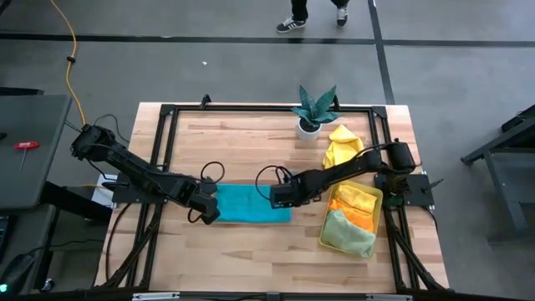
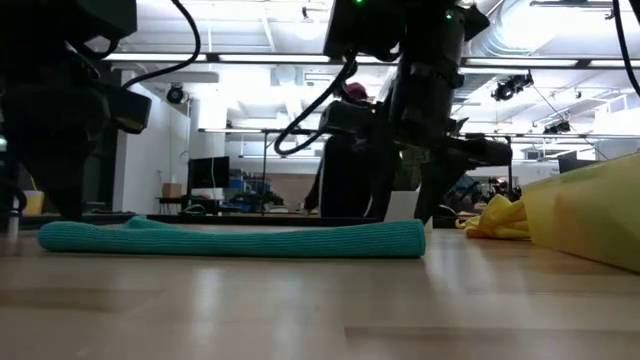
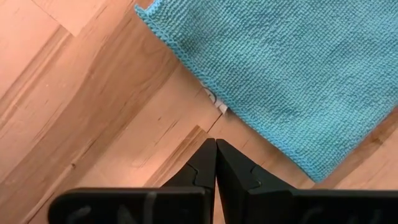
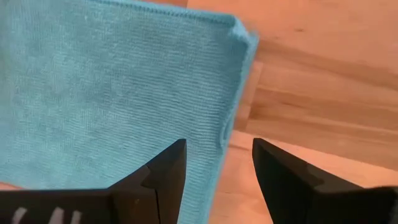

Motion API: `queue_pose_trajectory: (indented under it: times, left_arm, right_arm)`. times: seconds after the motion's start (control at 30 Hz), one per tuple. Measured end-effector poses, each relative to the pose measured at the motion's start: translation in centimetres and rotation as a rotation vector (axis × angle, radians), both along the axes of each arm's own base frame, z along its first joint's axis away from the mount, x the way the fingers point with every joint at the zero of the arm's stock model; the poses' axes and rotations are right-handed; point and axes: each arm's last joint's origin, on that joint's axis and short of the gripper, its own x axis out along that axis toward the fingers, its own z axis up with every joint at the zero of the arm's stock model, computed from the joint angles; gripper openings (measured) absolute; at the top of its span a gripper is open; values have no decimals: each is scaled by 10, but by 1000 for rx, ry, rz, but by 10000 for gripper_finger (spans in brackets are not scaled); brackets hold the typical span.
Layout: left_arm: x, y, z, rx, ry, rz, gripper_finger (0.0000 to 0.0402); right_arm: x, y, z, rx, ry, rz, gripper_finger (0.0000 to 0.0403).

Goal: Fold microfiber towels
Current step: Fold the blue microfiber cloth

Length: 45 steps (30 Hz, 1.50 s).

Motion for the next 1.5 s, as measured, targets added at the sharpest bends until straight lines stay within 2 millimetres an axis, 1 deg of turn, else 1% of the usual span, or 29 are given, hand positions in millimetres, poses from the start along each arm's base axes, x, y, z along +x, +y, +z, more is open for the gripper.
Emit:
queue_pose_trajectory:
  times: [0.13, 0.2, 0.33, 0.4, 0.5, 0.67, 0.7, 0.77, 0.87, 0.97, 1.03, 1.13, 1.2, 1.37, 1.5]
  left_arm:
    - [0, 0, 0, -1, -5, 1, 0]
    - [1, 0, 0, -2, -7, 2, 0]
    - [1, 0, 0, -4, -9, 8, 0]
    - [1, 0, 0, -7, -11, 16, 0]
    - [1, 0, 0, -8, -15, 18, 0]
    - [1, 0, 0, -8, -16, 21, 0]
    - [1, 0, 0, -7, -15, 19, 0]
    - [1, 0, 1, -11, -17, 13, 0]
    - [-2, 1, 8, -15, -44, -6, 0]
    - [-8, 4, 16, 24, -68, 1, 0]
    - [-12, 6, 21, 43, -83, 11, 0]
    - [-17, 11, 28, 55, -100, 28, 0]
    - [-19, 14, 32, 65, -124, 43, 0]
    - [-20, 19, 37, 85, -157, 72, 0]
    - [-19, 19, 36, 95, -156, 74, 0]
  right_arm:
    - [3, 4, -8, 6, -2, 10, 177]
    - [5, 5, -17, 14, 15, 13, 177]
    - [8, 5, -21, 8, 10, -1, 176]
    - [7, 5, -21, -7, 9, -10, 166]
    - [6, 5, -22, -17, 20, -12, 128]
    - [5, 4, -25, -64, 37, 5, 30]
    - [6, 3, -26, -75, 31, 13, 16]
    - [7, 2, -25, -103, 21, 34, 9]
    - [3, 1, -24, -118, 62, 73, 5]
    - [-6, -4, -21, -169, 139, 99, 3]
    - [-10, -6, -16, -184, 160, 97, 1]
    - [-18, -8, -3, -202, 185, 116, 1]
    - [-20, -10, 4, -207, 183, 138, 1]
    - [-26, -16, 19, -230, 176, 132, 0]
    - [-28, -17, 38, -220, 96, 149, 0]
